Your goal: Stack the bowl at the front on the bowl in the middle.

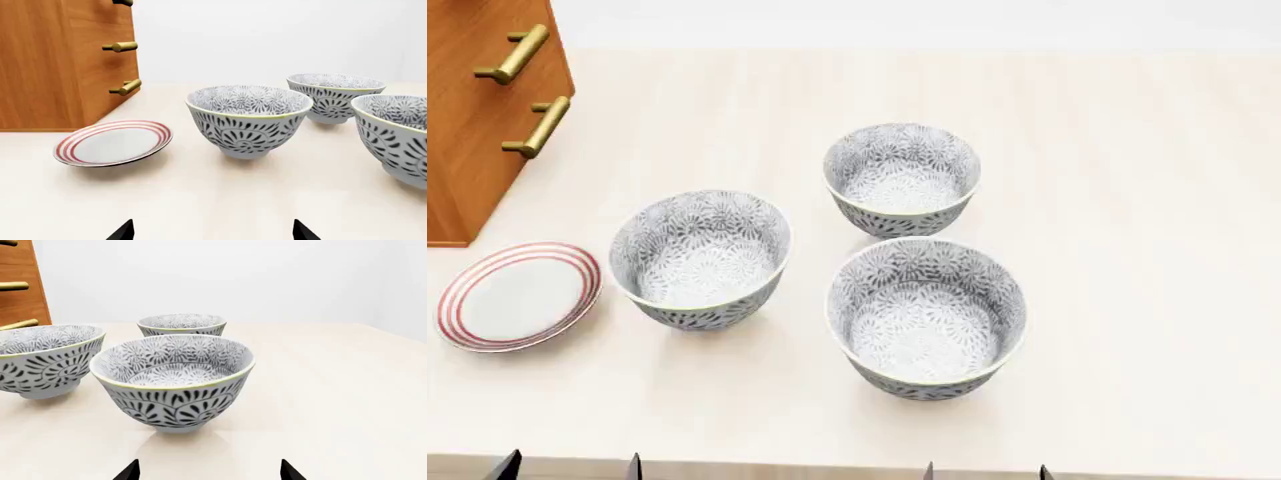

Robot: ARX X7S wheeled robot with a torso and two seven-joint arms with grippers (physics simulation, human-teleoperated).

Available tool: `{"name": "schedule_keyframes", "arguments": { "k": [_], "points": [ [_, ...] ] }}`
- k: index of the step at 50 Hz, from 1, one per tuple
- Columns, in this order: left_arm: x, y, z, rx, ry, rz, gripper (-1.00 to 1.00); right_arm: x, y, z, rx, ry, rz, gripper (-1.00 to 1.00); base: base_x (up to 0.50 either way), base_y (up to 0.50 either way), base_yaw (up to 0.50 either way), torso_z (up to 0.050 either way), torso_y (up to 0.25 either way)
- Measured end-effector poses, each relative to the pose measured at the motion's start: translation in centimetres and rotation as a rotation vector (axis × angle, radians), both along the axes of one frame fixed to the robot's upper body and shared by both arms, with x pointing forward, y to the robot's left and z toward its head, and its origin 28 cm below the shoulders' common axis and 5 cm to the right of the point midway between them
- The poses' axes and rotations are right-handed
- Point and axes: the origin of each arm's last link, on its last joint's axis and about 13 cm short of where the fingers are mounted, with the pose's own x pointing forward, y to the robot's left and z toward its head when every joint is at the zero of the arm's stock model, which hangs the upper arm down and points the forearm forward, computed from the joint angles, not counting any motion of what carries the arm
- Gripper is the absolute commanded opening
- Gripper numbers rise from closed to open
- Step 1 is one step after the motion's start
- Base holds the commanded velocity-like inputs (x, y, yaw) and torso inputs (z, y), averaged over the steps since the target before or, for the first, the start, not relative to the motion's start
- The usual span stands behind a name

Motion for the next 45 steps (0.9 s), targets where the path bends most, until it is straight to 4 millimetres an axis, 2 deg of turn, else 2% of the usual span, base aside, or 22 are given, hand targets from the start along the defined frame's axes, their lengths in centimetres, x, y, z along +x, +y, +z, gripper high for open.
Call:
{"name": "schedule_keyframes", "arguments": {
  "k": [20,25,31,45],
  "points": [
    [-0.1,-0.1,0.0,-0.001,0.015,0.0,1.0,-0.1,0.1,0.0,-0.008,0.005,-0.001,1.0,0.0,0.0,0.0,0.0,0.0],
    [0.0,0.1,0.6,-0.008,0.038,0.007,1.0,-0.2,-0.1,0.7,0.0,0.014,-0.002,1.0,0.0,0.0,0.0,0.0,0.0],
    [0.9,0.5,3.0,-0.014,0.067,0.012,1.0,0.2,-0.4,3.5,0.025,0.02,-0.001,1.0,0.0,0.0,0.0,0.0,0.0],
    [3.7,1.3,11.2,-0.011,0.009,0.019,1.0,2.4,-1.5,12.6,0.065,-0.006,0.007,1.0,0.0,0.0,0.0,0.0,0.0]
  ]
}}
